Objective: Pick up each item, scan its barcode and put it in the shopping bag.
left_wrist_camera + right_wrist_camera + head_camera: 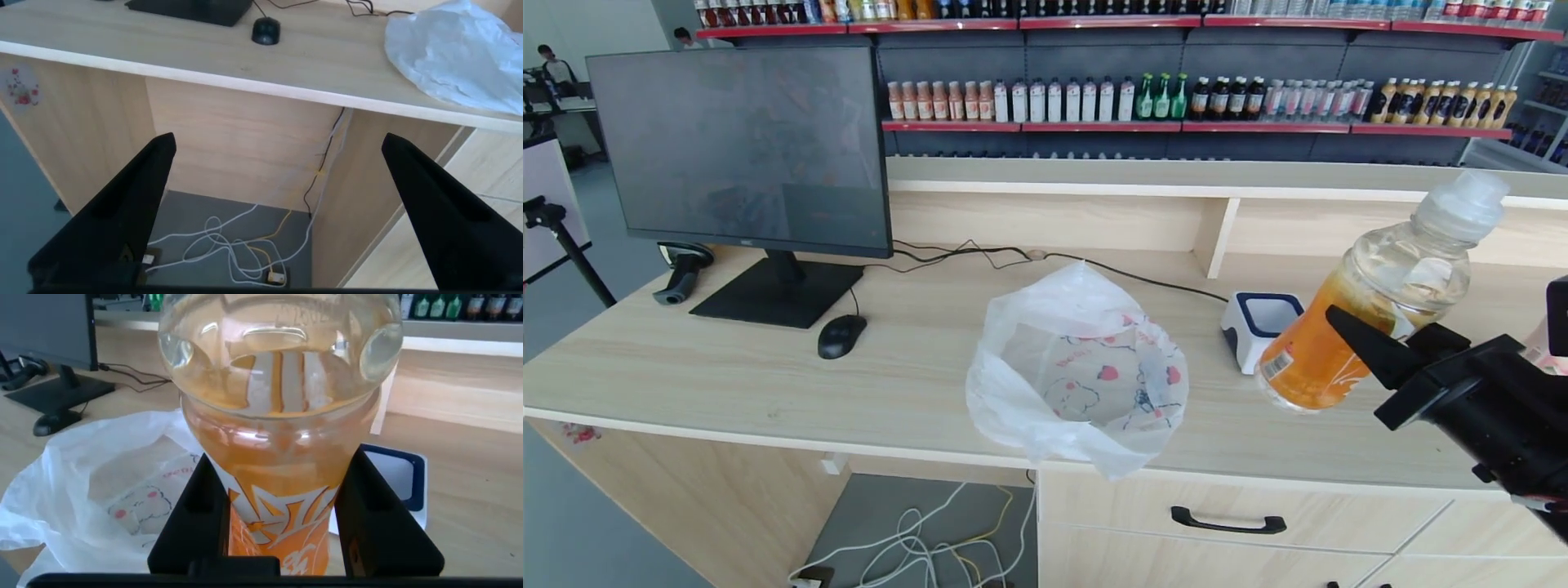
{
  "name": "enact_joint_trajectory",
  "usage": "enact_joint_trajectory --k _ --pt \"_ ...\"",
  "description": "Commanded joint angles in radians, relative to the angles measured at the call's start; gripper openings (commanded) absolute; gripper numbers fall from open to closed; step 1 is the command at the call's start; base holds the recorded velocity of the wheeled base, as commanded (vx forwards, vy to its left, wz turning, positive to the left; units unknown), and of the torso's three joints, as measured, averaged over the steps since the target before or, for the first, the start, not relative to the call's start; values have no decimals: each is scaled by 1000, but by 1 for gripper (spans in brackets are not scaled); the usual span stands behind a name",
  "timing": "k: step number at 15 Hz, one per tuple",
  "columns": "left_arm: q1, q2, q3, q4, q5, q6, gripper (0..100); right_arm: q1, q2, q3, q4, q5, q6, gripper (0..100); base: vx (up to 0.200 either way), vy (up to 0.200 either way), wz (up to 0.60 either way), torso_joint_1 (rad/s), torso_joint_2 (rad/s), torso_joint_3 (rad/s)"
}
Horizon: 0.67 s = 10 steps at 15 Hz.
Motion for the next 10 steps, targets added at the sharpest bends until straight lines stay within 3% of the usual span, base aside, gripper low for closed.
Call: enact_joint_trajectory --k 1,8,10 --pt "0 0 0 -1 1 0 100 3 1 1 0 1 -1 0 0 0 600 -2 7 -2" --pt "0 0 0 -1 1 0 100 3 -1 8 0 1 -1 0 0 0 600 -1 4 4" --pt "0 1 0 -3 1 0 100 3 8 8 0 1 -1 0 0 0 0 0 0 0"
